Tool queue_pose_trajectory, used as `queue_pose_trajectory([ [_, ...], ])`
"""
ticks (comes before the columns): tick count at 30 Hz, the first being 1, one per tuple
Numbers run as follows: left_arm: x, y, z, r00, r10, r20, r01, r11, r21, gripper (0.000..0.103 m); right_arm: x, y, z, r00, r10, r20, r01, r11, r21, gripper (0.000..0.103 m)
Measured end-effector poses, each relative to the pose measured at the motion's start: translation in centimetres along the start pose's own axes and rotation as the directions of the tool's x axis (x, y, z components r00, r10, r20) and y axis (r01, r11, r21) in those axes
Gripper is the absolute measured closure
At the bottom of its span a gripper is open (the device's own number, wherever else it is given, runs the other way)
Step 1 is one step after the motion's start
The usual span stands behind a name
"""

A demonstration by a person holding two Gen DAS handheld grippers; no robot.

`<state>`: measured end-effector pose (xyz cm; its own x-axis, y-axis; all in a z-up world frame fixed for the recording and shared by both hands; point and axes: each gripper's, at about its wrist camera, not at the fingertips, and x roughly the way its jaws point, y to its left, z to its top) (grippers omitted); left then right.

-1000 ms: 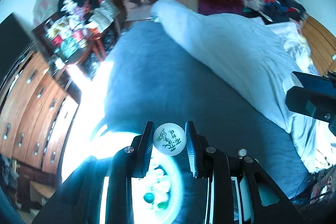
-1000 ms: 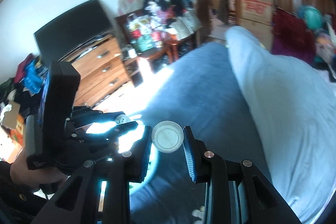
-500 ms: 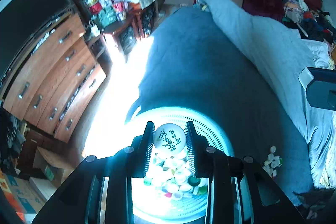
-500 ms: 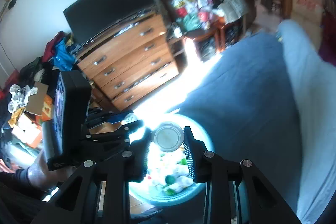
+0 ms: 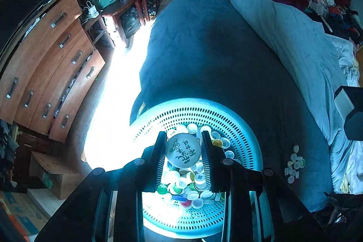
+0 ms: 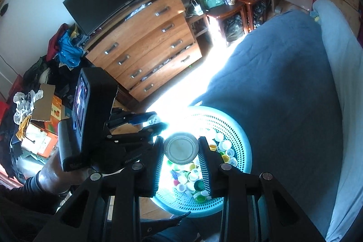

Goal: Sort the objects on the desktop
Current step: 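Open both tools to drop the white caps into the basket, then move both tools back to the remaining caps on the bed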

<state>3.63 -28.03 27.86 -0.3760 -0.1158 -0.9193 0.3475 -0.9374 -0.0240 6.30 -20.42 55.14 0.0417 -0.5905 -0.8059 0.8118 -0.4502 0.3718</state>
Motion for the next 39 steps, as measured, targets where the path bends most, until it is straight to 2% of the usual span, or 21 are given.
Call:
queue_pose_trajectory([
  [12,1.2,0.4,-0.6,0.998,-0.031,-0.05,0.031,1.0,0.002,0.078,1.3,0.1,0.1,0.999,0.013,-0.03,-0.013,1.0,-0.001,0.07],
  [26,1.0,0.2,-1.2,0.998,-0.024,-0.058,0.024,1.0,0.01,0.078,1.9,0.8,-0.2,0.999,0.021,-0.026,-0.021,1.0,-0.002,0.07],
  [27,1.0,0.2,-1.3,0.998,-0.019,-0.059,0.02,1.0,0.013,0.073,2.0,0.8,-0.2,0.999,0.023,-0.028,-0.023,1.0,-0.003,0.07],
  [28,1.0,0.2,-1.4,0.998,-0.01,-0.058,0.011,1.0,0.018,0.055,2.1,0.9,-0.3,0.999,0.024,-0.03,-0.024,1.0,-0.003,0.066],
  [29,1.0,0.2,-1.2,0.999,0.003,-0.049,-0.002,1.0,0.021,0.043,2.1,0.9,-0.3,1.0,0.02,-0.023,-0.02,1.0,-0.001,0.051],
  [30,0.7,0.3,-1.2,0.999,0.019,-0.032,-0.018,1.0,0.022,0.03,2.0,0.9,-0.3,1.0,0.019,-0.015,-0.019,1.0,0.0,0.04],
  [39,0.6,1.3,-0.8,1.0,0.025,-0.019,-0.025,1.0,-0.009,0.029,0.4,-0.8,-0.1,0.999,0.003,0.041,-0.005,0.999,0.049,0.04],
])
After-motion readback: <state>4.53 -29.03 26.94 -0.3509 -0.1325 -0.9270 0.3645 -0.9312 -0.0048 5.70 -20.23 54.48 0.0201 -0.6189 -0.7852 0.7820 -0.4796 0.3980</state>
